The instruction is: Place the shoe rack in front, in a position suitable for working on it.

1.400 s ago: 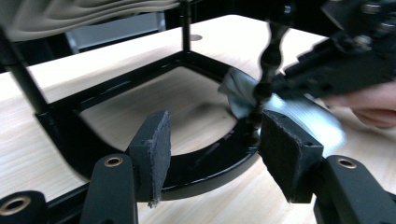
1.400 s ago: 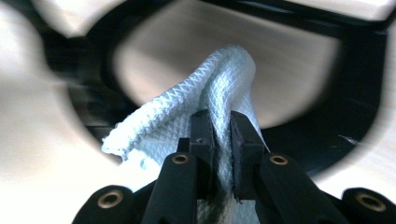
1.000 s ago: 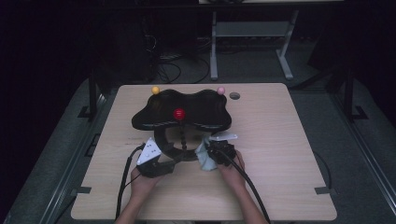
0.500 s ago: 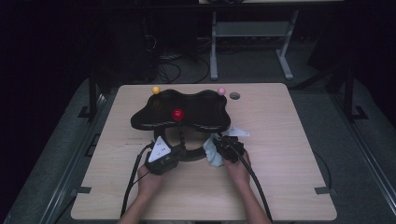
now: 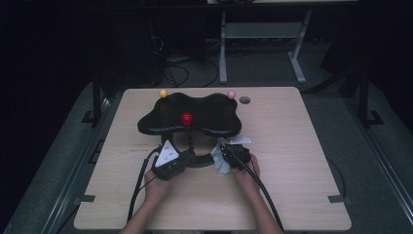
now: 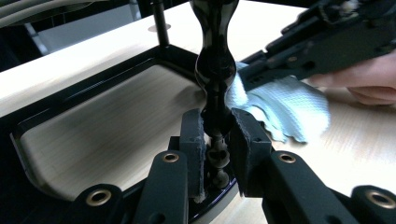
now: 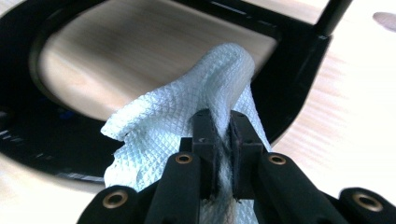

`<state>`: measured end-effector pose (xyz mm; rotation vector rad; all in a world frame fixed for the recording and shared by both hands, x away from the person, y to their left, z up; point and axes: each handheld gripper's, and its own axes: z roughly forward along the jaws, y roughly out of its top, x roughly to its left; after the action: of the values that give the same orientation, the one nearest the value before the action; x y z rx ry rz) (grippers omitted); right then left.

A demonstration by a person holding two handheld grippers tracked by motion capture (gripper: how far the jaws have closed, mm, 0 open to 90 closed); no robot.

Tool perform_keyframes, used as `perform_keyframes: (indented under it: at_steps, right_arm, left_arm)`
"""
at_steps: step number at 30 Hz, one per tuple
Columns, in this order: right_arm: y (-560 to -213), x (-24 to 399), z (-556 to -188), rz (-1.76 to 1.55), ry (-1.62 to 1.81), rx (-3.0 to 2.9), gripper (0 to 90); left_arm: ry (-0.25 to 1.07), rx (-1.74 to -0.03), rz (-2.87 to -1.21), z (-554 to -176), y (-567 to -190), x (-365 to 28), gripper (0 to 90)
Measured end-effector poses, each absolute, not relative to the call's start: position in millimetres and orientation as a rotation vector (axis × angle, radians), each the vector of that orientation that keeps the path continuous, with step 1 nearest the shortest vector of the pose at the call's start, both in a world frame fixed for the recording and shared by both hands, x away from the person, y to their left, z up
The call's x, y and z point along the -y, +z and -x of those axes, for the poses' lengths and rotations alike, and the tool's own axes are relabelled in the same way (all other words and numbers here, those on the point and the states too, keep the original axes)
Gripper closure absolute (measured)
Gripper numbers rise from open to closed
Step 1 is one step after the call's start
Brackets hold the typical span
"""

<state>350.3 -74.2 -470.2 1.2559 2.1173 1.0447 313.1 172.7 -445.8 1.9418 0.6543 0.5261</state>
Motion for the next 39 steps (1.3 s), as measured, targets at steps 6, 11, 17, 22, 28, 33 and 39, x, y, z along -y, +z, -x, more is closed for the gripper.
perform_keyframes:
  at_steps: [6, 11, 17, 22, 28, 33, 39]
  right_arm:
    - [-471.1, 78.7, -341.1, -1.282, 1.076, -2.111, 83.1]
    - [-470.0, 86.7, -342.8, -1.290, 1.133, -2.155, 82.4]
    - [-472.7, 94.9, -346.5, -1.371, 1.101, -2.038, 82.4]
    - [-471.5, 82.6, -341.1, -1.249, 1.112, -2.104, 81.5]
    - [-475.1, 104.2, -361.6, -1.352, 1.077, -2.001, 81.3]
    - [-472.5, 85.3, -351.2, -1.252, 1.115, -2.117, 81.1]
    - [-474.8, 100.9, -356.6, -1.426, 1.127, -1.986, 81.2]
  left_arm:
    - [0.555, -0.658, -1.951, -323.6, -445.4, -164.7, 75.5]
    - [0.557, -0.654, -1.940, -326.7, -447.0, -158.7, 75.6]
    - [0.571, -0.616, -1.957, -324.8, -447.4, -143.1, 75.6]
    - [0.557, -0.623, -1.948, -326.3, -448.2, -145.1, 75.3]
    - [0.532, -0.643, -1.971, -327.5, -453.6, -145.6, 72.0]
    - [0.526, -0.641, -1.989, -329.4, -458.1, -144.3, 74.4]
    - [0.509, -0.654, -1.977, -329.7, -458.6, -144.4, 74.6]
